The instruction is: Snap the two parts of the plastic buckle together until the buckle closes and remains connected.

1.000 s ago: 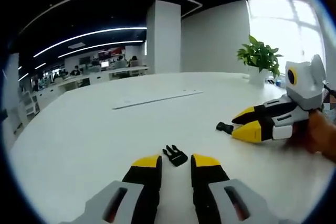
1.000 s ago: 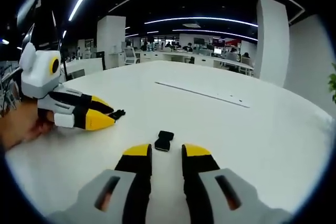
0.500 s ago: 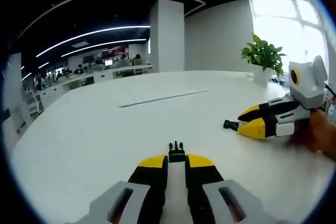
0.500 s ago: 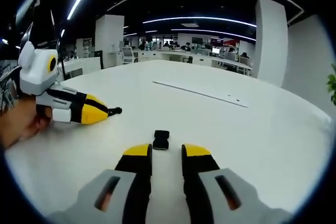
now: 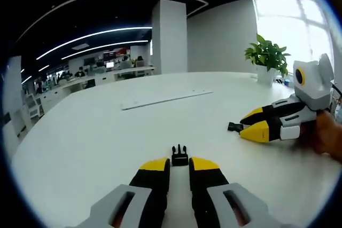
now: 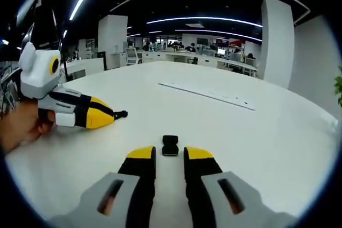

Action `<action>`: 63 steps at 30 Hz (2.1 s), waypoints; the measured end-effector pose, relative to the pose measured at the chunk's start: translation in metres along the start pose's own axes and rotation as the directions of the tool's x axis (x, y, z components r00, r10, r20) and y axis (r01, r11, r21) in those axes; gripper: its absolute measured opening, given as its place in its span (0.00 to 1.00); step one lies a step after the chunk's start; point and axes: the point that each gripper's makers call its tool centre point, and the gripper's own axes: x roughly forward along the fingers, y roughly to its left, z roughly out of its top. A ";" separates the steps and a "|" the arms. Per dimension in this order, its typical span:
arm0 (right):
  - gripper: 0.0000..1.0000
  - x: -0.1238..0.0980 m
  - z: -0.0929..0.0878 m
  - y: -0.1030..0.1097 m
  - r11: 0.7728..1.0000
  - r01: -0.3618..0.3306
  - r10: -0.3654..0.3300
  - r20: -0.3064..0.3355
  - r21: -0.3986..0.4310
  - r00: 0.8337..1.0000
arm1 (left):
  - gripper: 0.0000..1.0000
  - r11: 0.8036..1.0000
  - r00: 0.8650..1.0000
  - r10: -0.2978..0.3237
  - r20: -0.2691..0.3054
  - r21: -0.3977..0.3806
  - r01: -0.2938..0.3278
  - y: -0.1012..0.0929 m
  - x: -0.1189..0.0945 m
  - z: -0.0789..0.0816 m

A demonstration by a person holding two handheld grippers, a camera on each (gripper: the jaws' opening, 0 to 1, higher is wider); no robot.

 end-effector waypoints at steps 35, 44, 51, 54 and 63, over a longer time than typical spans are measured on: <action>0.15 -0.008 -0.003 0.008 0.999 0.022 -0.021 -0.031 0.035 0.999 | 0.13 1.000 1.000 -0.007 -0.003 0.006 0.007 -0.003 0.002 0.001; 0.13 -0.008 -0.003 0.007 0.999 0.022 -0.021 -0.032 0.034 0.999 | 0.13 1.000 1.000 -0.009 0.000 0.003 0.009 -0.002 0.002 0.001; 0.15 -0.007 -0.003 0.006 0.999 0.032 -0.031 -0.031 0.042 0.999 | 0.13 1.000 1.000 -0.004 0.000 0.002 0.004 -0.001 0.004 0.001; 0.15 -0.006 -0.002 0.006 0.998 0.036 -0.034 -0.029 0.042 0.999 | 0.13 1.000 1.000 -0.004 0.001 0.002 0.004 0.000 0.004 0.002; 0.15 -0.004 -0.002 0.002 0.998 0.050 -0.049 -0.032 0.044 0.998 | 0.13 1.000 1.000 -0.003 0.003 -0.001 0.003 0.000 0.005 0.002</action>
